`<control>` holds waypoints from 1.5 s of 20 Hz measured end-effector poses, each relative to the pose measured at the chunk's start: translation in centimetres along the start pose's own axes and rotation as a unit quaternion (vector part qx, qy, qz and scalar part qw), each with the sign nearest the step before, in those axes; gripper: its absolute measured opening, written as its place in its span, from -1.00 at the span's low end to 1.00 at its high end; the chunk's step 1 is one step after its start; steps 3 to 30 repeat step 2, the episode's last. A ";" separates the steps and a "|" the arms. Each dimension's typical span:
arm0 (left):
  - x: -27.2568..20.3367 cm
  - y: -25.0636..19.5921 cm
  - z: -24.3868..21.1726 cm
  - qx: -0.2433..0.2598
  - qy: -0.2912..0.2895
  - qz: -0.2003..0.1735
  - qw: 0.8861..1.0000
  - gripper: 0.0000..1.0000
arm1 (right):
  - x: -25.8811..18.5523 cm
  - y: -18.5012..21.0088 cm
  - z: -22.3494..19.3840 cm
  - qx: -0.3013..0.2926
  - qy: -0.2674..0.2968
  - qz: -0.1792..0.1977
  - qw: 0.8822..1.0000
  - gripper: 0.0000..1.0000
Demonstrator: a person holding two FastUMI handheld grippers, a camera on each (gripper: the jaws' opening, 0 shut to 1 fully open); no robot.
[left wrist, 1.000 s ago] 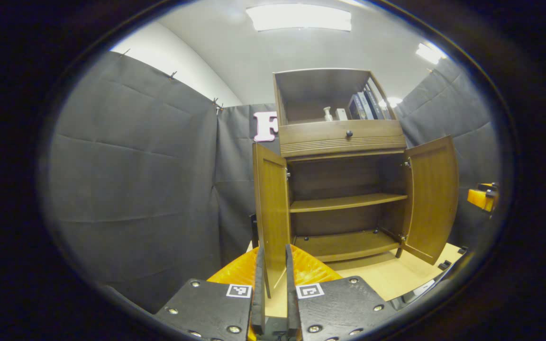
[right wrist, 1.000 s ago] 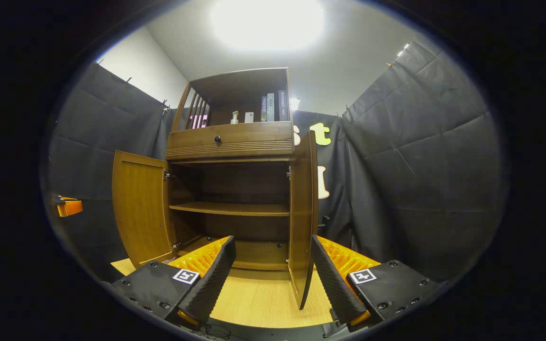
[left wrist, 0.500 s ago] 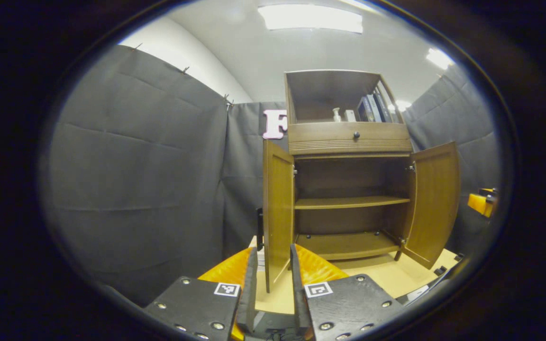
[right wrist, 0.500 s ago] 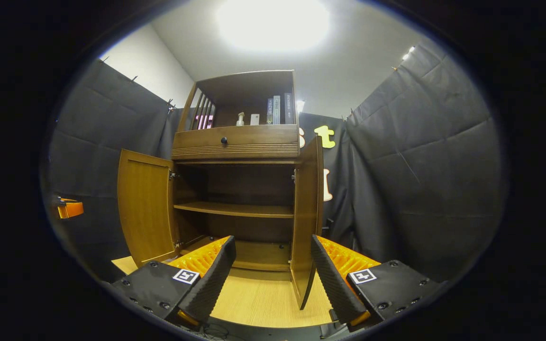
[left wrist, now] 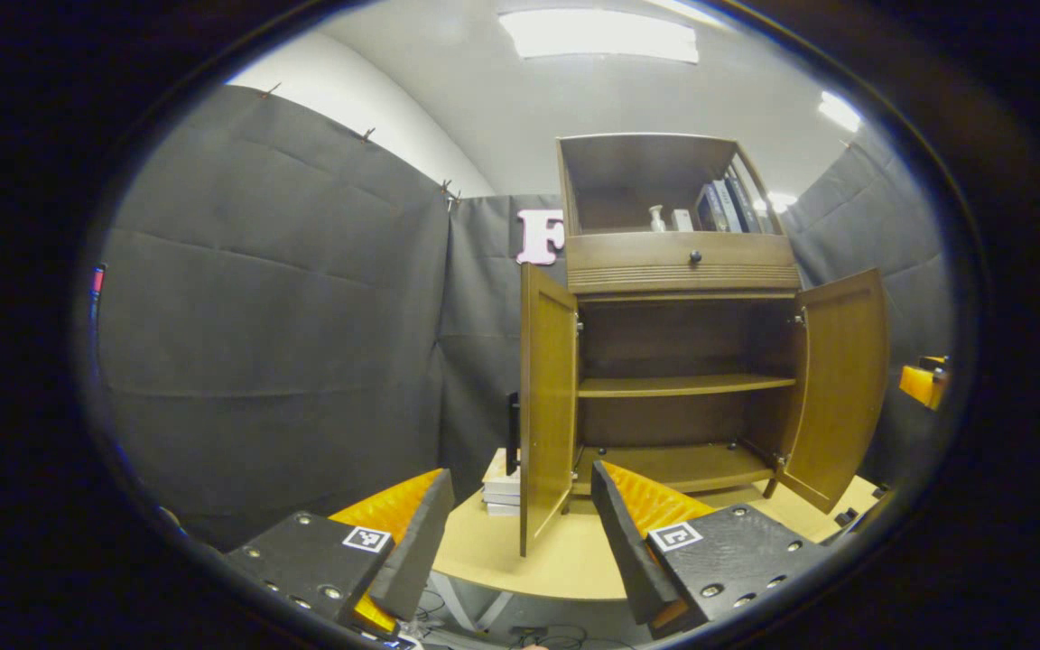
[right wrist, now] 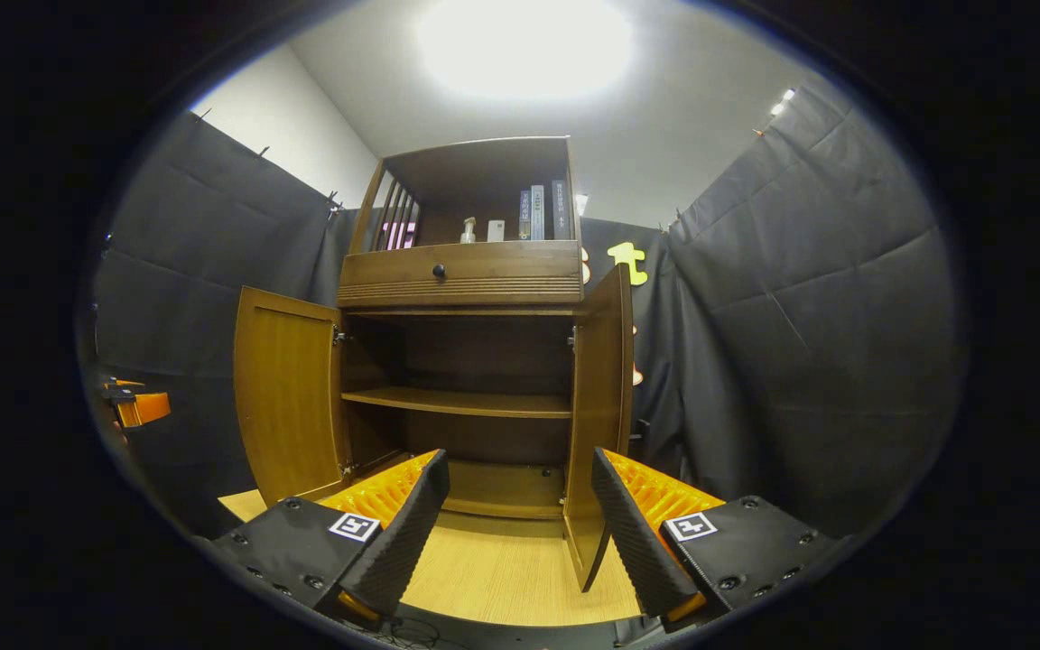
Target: Open the right door of the double-door shoe cabinet with the right hand, and open the left door with the left hand.
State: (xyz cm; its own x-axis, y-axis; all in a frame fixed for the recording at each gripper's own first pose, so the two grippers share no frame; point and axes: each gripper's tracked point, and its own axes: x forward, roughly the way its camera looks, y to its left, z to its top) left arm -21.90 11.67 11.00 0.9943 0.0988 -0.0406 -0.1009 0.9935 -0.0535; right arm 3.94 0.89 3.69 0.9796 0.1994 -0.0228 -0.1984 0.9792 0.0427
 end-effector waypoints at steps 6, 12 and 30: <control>-0.1 -0.1 0.2 0.004 -0.002 -0.001 1.000 -0.51 | 0.2 0.2 -0.2 0.001 0.001 0.003 1.000 0.98; -0.1 -0.1 0.2 0.004 -0.002 -0.001 1.000 -0.51 | 0.2 0.2 -0.2 0.001 0.001 0.003 1.000 0.98; -0.1 -0.1 0.2 0.004 -0.002 -0.001 1.000 -0.51 | 0.2 0.2 -0.2 0.001 0.001 0.003 1.000 0.98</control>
